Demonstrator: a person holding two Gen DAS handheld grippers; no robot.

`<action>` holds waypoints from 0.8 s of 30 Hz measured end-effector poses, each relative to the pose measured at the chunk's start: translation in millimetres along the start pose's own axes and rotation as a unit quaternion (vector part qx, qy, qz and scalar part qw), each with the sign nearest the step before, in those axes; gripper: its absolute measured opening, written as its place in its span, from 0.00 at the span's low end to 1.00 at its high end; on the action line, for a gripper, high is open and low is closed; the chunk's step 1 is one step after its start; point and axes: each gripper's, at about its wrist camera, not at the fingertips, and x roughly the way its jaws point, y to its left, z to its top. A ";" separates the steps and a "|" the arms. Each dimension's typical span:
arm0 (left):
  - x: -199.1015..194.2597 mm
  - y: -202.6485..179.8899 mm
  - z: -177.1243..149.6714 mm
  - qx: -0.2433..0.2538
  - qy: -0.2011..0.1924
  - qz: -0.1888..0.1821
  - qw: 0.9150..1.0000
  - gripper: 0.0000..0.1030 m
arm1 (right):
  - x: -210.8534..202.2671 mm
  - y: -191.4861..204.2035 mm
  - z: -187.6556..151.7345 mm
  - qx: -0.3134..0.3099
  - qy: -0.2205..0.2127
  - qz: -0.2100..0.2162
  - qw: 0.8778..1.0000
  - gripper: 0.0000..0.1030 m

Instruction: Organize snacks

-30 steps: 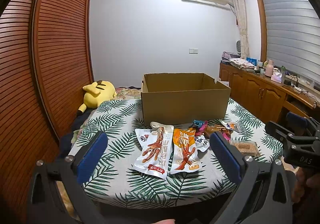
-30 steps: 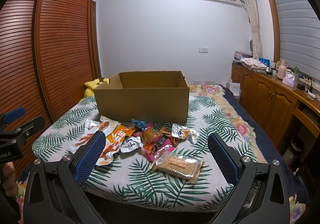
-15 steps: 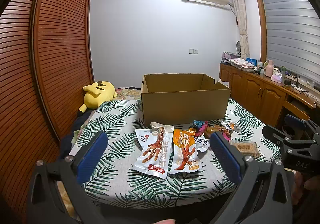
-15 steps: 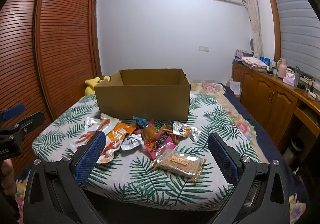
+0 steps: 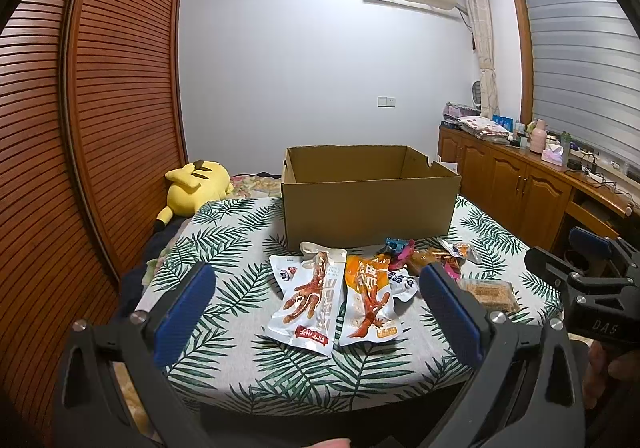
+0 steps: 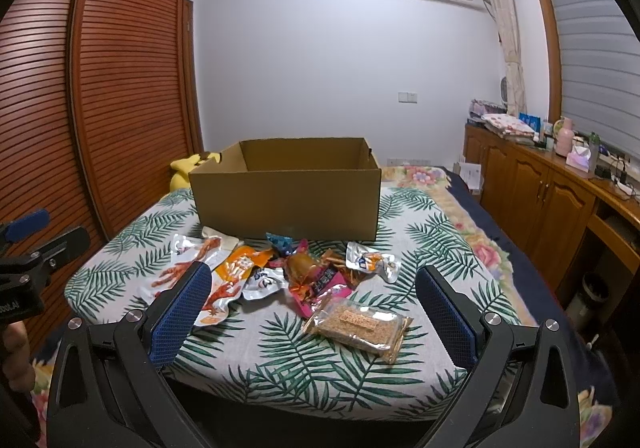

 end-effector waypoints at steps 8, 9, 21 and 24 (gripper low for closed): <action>-0.4 -0.4 -0.3 0.001 0.000 0.000 1.000 1.00 | -0.8 0.2 -0.2 -0.001 0.000 0.001 1.000 1.00; -0.4 -0.5 -0.3 0.000 0.000 -0.001 1.000 1.00 | -1.0 0.2 -0.2 -0.001 0.000 0.002 1.000 1.00; 6.1 1.8 -6.7 -0.005 0.011 -0.001 1.000 1.00 | 0.0 0.3 -6.6 0.000 0.007 0.004 1.000 1.00; 15.5 2.0 -11.0 0.000 0.021 0.002 1.000 1.00 | 5.4 -3.2 -11.4 0.003 0.014 0.011 1.000 1.00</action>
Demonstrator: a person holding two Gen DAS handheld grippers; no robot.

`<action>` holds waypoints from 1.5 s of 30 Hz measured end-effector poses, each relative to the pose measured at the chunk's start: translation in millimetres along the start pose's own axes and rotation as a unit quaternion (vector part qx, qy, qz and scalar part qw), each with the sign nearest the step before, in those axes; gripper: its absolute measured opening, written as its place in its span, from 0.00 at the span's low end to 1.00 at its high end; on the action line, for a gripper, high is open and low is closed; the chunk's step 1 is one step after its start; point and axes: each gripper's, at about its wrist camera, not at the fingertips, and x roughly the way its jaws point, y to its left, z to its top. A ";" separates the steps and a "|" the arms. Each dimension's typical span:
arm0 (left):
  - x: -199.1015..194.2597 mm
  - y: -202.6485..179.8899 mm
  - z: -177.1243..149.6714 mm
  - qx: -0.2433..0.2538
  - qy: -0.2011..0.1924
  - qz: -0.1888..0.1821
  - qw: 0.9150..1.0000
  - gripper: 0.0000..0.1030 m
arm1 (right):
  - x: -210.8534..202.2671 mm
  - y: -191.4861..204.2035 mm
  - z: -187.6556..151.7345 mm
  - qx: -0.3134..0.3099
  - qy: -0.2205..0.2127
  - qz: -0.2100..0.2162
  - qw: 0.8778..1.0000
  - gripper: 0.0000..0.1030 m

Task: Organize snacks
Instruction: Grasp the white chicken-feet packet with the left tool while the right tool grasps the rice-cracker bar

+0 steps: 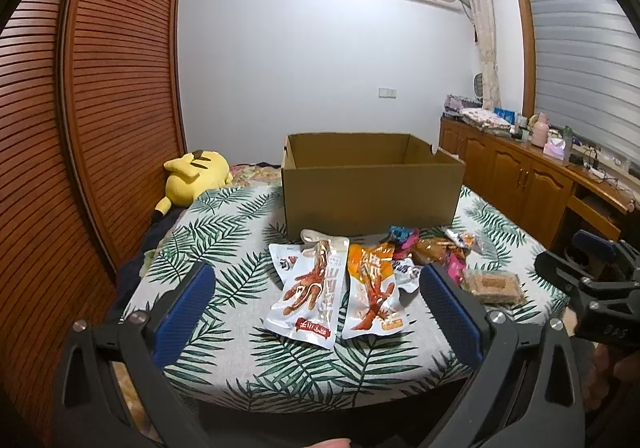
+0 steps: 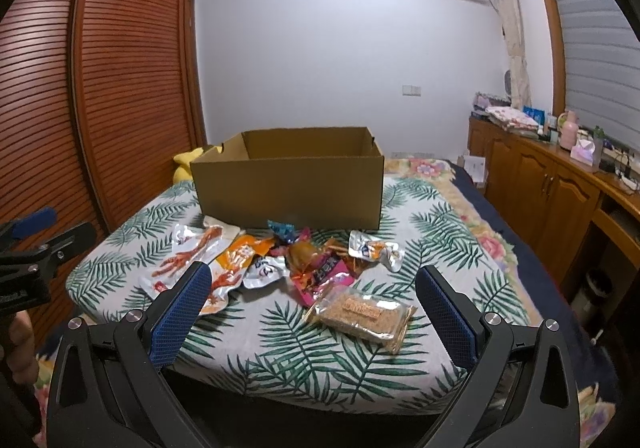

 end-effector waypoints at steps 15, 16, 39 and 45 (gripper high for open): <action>72.9 18.4 -12.4 0.007 0.066 0.004 0.998 0.99 | 53.1 -10.1 -16.7 -0.019 0.053 0.043 0.998 0.99; 76.2 20.3 -12.7 0.007 0.070 0.001 0.998 0.98 | 56.7 -13.1 -17.1 -0.018 0.057 0.044 0.997 0.98; 156.8 33.4 -8.2 0.058 0.173 -0.101 0.978 0.95 | 123.7 -59.4 -21.9 -0.122 0.184 0.053 0.974 0.94; 178.6 29.2 -3.4 0.067 0.207 -0.123 0.968 0.91 | 137.5 -66.7 -21.3 -0.127 0.206 0.069 0.968 0.94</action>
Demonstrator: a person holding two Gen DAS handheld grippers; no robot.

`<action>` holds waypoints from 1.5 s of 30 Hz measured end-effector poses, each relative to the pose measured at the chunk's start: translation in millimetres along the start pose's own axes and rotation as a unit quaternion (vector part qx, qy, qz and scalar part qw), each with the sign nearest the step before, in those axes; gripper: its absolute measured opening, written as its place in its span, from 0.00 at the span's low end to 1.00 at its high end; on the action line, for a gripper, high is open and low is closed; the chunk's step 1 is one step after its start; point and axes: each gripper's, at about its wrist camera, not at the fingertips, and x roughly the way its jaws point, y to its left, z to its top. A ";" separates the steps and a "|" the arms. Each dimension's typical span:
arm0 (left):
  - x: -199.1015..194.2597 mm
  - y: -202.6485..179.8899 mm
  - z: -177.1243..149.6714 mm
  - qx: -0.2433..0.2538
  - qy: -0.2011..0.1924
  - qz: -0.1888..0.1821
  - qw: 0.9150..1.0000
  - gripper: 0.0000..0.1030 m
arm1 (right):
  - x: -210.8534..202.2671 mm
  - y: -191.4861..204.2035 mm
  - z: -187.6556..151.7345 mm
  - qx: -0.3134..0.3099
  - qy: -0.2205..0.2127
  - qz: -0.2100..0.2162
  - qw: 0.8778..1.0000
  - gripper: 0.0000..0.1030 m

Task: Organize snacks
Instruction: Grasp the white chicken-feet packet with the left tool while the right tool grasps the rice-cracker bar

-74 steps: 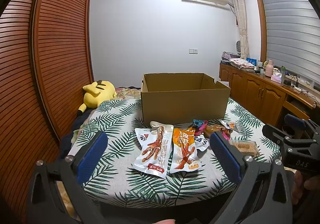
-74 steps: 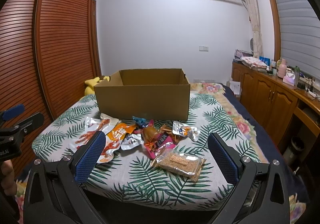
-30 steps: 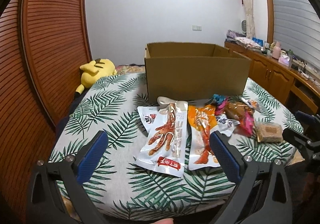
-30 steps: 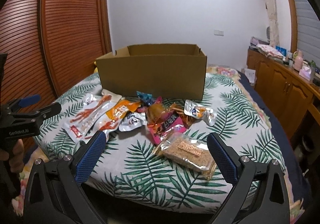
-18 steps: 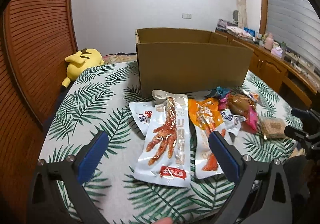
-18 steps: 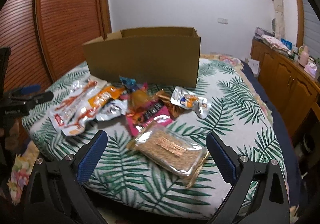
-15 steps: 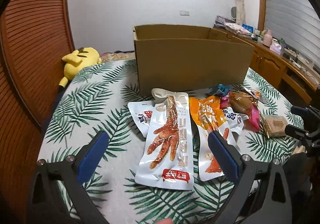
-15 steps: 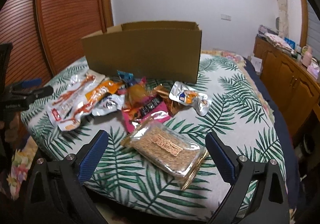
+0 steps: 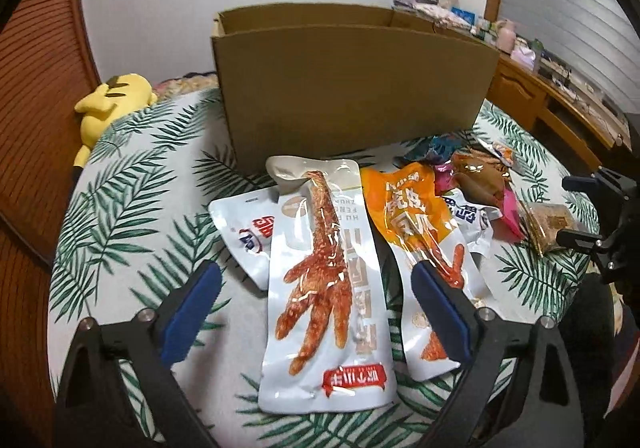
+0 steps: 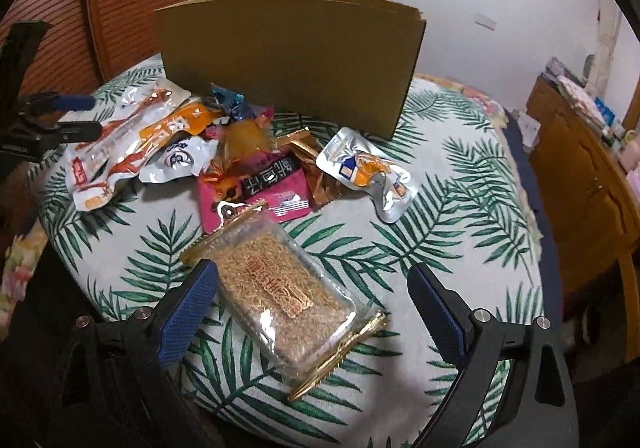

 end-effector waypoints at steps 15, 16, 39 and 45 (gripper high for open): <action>26.9 21.2 12.8 -0.019 0.044 -0.038 0.998 0.62 | 6.6 -4.8 7.3 0.004 0.023 0.077 0.997 0.88; 27.0 21.7 13.3 -0.018 0.045 -0.036 0.998 0.62 | 6.2 -2.9 7.4 -0.003 0.026 0.079 0.997 0.87; 43.6 7.3 29.0 0.044 0.053 -0.006 0.998 0.55 | 24.4 3.0 5.7 -0.036 0.038 0.077 0.996 0.84; 37.0 19.7 24.0 0.042 0.057 -0.010 0.997 0.45 | 23.7 3.2 5.0 -0.035 0.035 0.077 0.996 0.84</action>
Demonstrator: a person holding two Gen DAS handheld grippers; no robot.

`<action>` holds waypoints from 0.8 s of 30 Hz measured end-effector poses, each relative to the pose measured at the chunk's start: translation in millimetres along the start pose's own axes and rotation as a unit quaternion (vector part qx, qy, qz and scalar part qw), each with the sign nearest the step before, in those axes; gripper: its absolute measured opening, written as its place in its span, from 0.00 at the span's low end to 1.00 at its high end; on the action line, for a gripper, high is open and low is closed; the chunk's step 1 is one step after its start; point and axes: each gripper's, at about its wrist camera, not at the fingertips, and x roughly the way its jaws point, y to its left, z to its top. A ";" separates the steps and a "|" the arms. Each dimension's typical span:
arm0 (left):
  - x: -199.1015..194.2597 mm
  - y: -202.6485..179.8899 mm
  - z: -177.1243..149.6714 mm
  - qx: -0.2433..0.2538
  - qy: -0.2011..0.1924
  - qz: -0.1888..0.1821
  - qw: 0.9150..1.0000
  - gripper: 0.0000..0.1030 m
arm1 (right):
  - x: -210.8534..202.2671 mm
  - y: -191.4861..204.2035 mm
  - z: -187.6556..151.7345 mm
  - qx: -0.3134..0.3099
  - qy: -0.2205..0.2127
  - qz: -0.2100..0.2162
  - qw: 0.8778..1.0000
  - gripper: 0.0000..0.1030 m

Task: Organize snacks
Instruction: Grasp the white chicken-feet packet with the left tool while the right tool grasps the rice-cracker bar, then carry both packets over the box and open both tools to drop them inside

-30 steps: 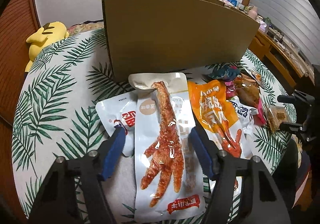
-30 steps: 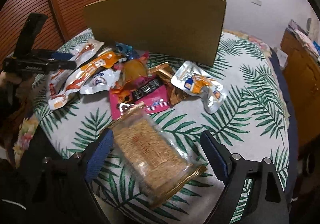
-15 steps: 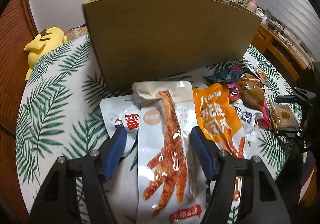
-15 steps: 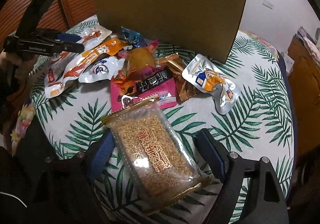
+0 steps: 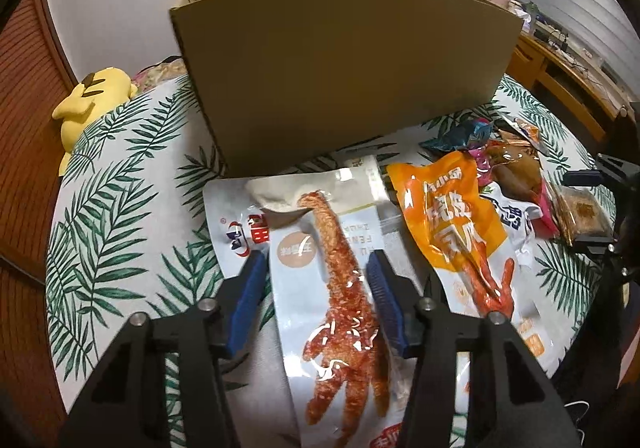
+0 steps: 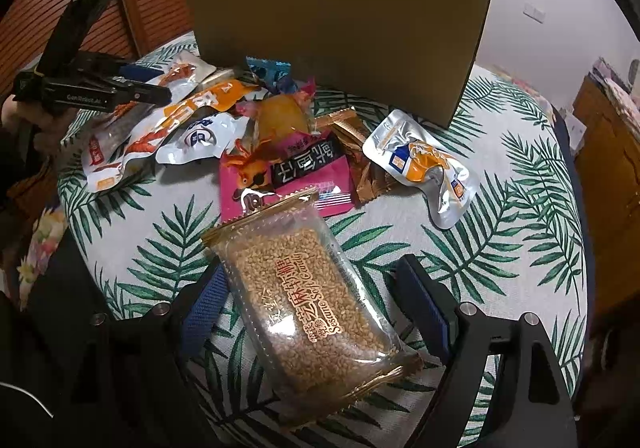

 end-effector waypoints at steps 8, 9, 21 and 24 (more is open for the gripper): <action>-7.8 -4.0 -9.5 0.005 -0.008 -0.001 1.000 0.38 | -0.4 0.5 -1.7 0.002 -0.005 0.001 1.000 0.84; -9.3 -4.6 -11.5 0.004 -0.012 0.001 1.000 0.38 | -0.5 0.2 -1.8 0.002 -0.006 -0.001 1.000 0.82; -38.8 -0.8 -16.2 -0.024 -0.069 0.004 0.997 0.38 | -8.9 -11.5 -0.2 0.018 -0.014 -0.020 1.000 0.42; -46.3 -0.5 -14.9 -0.032 -0.091 -0.001 0.995 0.38 | -13.4 -12.9 0.8 0.029 -0.025 -0.022 0.999 0.42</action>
